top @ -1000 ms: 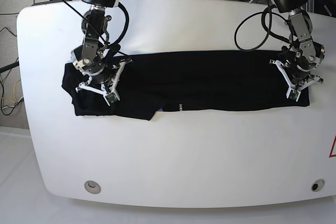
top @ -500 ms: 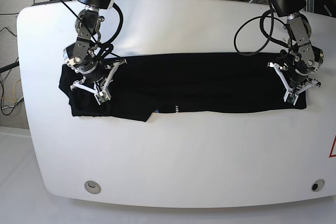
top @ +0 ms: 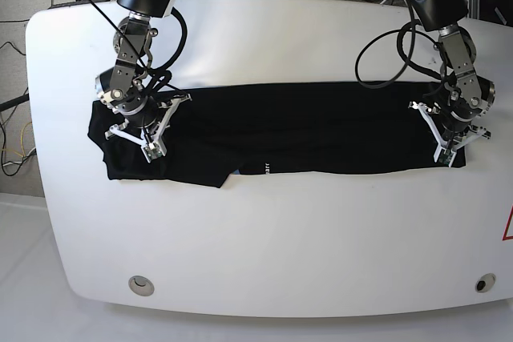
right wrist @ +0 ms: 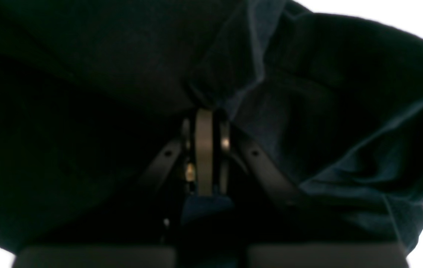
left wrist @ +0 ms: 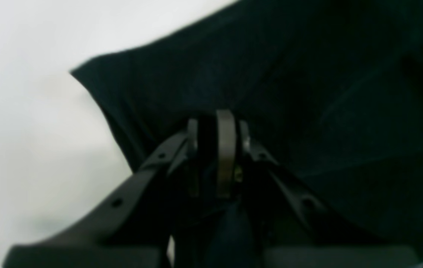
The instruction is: Fold the T-shirt properly
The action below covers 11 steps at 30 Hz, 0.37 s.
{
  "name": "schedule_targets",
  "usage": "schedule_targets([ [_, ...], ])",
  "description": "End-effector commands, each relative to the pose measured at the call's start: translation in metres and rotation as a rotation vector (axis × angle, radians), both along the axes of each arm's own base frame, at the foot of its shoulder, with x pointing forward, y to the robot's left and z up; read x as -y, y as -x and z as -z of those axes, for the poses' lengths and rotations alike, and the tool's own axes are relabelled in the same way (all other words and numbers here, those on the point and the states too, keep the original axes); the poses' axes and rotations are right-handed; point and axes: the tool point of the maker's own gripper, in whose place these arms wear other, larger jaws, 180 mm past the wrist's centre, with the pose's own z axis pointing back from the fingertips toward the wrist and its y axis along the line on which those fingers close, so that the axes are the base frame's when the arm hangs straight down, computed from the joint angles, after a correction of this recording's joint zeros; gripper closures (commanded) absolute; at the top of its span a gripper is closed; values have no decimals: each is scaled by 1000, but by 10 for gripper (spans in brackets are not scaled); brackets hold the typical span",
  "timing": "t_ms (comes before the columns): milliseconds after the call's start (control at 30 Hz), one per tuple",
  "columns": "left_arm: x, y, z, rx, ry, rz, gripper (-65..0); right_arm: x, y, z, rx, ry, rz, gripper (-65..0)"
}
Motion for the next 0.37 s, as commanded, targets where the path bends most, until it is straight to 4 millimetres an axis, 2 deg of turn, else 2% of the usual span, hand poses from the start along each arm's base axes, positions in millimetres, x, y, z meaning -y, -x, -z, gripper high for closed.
schedule_targets([
  [0, -7, -15, -27, 80, -29, 2, -53, 22, 25, 21, -161, 122, 17, 0],
  [167, -7, -17, -40, 112, -52, 7, -53, 23, 20, 18, -150, 121, 20, 0],
  [333, -7, -17, -42, 117, -55, 8, -53, 23, 20, 18, -150, 121, 20, 0],
])
